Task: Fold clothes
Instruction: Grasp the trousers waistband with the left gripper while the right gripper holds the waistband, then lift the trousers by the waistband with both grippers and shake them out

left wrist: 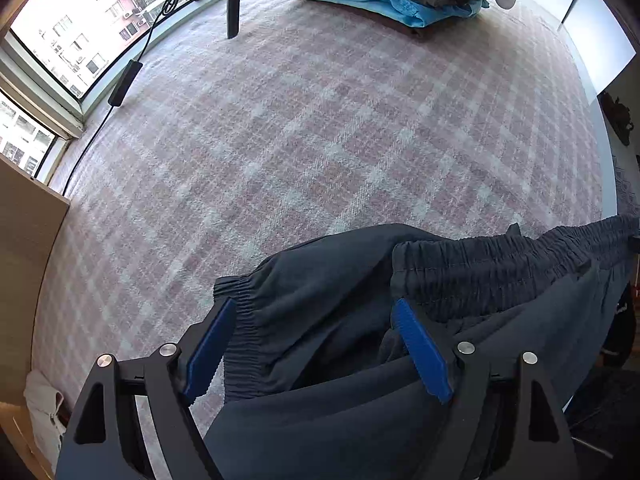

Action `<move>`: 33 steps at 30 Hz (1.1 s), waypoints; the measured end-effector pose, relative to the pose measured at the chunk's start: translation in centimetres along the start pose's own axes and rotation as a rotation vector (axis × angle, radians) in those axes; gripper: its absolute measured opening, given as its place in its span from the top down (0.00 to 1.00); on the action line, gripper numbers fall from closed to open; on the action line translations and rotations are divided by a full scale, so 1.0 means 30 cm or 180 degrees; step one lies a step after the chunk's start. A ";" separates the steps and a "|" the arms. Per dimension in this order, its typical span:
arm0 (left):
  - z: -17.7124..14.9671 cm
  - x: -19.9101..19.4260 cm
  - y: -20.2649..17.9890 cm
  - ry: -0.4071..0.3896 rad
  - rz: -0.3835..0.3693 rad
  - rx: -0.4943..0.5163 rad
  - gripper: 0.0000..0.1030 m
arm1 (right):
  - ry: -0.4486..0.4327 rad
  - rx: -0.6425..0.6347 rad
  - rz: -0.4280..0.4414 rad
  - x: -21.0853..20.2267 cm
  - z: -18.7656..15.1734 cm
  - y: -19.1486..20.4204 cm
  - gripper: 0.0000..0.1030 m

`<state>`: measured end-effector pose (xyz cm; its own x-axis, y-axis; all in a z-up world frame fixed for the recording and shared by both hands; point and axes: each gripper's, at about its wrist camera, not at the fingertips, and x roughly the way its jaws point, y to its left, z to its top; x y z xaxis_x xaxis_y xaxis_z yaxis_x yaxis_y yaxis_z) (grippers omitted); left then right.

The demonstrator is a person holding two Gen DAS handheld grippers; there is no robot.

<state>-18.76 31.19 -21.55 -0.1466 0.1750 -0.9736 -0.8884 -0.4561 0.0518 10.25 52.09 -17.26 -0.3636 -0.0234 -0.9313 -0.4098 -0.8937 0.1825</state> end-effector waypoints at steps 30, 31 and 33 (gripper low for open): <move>-0.043 -0.109 -0.131 0.0103 -0.0905 -0.0307 0.92 | -0.0202 -0.0056 0.0026 -0.027 0.036 0.011 0.91; -0.051 -0.142 -0.121 0.0039 -0.0929 -0.0395 0.92 | -0.0240 -0.0076 0.0038 -0.039 0.049 0.013 0.91; -0.063 -0.287 -0.094 -0.0236 -0.0930 -0.0490 0.92 | -0.0343 -0.0155 0.0046 -0.072 0.088 0.023 0.91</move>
<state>-14.16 29.33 -13.72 0.0681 0.3782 -0.9232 -0.8222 -0.5028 -0.2666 8.54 52.72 -14.30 -0.4581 0.0094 -0.8889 -0.3636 -0.9144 0.1777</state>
